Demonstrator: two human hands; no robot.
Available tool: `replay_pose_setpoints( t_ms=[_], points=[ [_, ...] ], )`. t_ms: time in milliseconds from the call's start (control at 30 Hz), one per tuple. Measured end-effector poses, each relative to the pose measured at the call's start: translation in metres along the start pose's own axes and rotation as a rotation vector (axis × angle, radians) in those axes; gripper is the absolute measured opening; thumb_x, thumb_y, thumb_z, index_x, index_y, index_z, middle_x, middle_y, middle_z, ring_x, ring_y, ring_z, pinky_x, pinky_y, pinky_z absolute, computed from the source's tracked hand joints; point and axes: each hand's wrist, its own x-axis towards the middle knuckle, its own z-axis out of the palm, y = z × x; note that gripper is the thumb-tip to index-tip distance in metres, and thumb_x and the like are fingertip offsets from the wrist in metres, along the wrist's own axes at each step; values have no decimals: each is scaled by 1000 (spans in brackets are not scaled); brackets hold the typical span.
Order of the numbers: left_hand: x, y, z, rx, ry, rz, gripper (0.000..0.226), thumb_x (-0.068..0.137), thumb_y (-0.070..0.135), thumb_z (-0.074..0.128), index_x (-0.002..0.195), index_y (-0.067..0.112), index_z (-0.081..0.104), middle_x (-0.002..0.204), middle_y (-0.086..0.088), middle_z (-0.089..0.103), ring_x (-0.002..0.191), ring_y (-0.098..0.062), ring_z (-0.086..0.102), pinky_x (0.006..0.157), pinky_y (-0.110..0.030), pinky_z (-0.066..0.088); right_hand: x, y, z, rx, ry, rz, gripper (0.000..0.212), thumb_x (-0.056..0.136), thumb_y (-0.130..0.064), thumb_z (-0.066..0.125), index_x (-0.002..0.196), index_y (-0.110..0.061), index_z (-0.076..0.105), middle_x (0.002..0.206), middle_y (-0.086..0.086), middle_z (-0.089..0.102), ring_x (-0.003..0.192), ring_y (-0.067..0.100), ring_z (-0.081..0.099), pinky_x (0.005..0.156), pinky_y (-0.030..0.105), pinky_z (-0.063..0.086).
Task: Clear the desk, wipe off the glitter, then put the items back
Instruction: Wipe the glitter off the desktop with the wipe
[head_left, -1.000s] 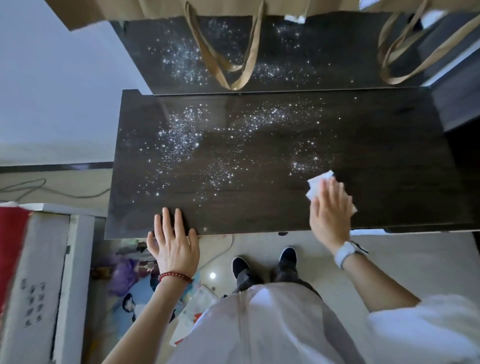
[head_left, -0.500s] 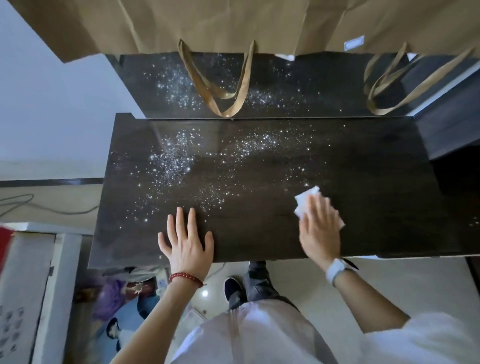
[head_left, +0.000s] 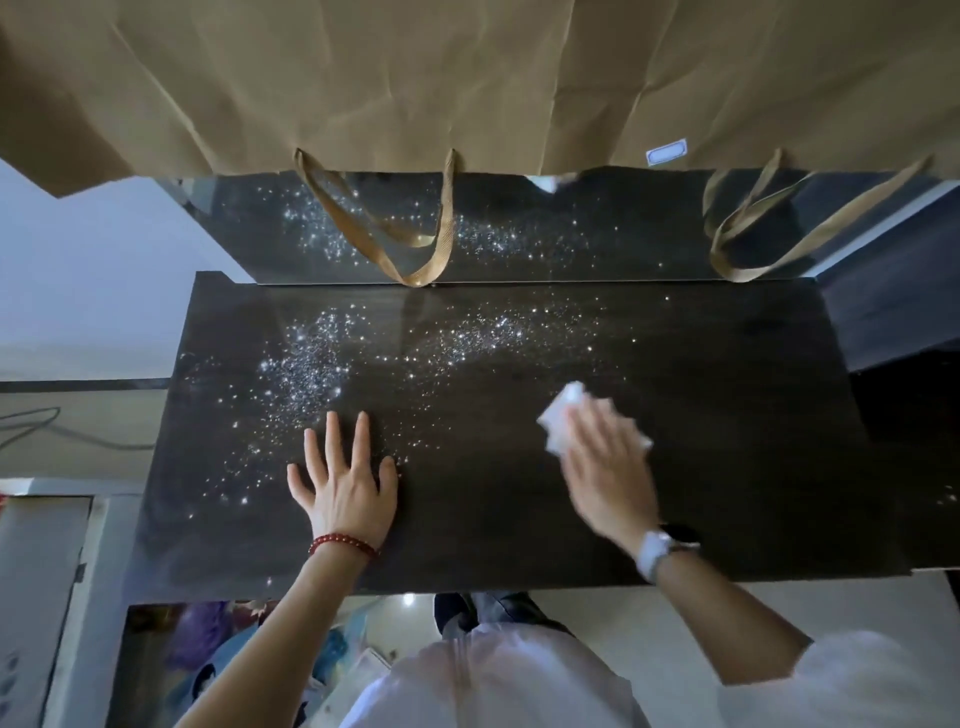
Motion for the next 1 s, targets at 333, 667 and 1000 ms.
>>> replay_pose_setpoints(
  t_ms=[333, 667, 1000],
  points=[
    [4, 16, 14, 93, -34, -13, 58, 91, 47, 34, 141, 41, 6, 156, 5, -5, 142, -21, -12, 114, -50, -5, 45, -64, -4, 135, -65, -171, 44, 90, -31, 32, 133, -19, 38, 147, 10, 33, 131, 34, 29, 106, 49, 20],
    [4, 19, 20, 92, 4, -56, 67, 75, 57, 13, 141, 40, 13, 156, 3, 2, 142, -22, -7, 113, -50, -4, 100, 74, -25, 220, 46, 729, 54, 94, -32, 25, 143, -9, 21, 152, 22, 16, 139, 40, 12, 112, 55, 9],
    [6, 19, 18, 74, -2, -70, 69, 74, 58, 12, 140, 41, 15, 156, 4, 2, 142, -21, -7, 113, -49, -4, 81, 0, -9, 85, 3, -166, 43, 89, -25, 32, 126, -10, 47, 138, 15, 45, 122, 37, 41, 99, 50, 29]
  ],
)
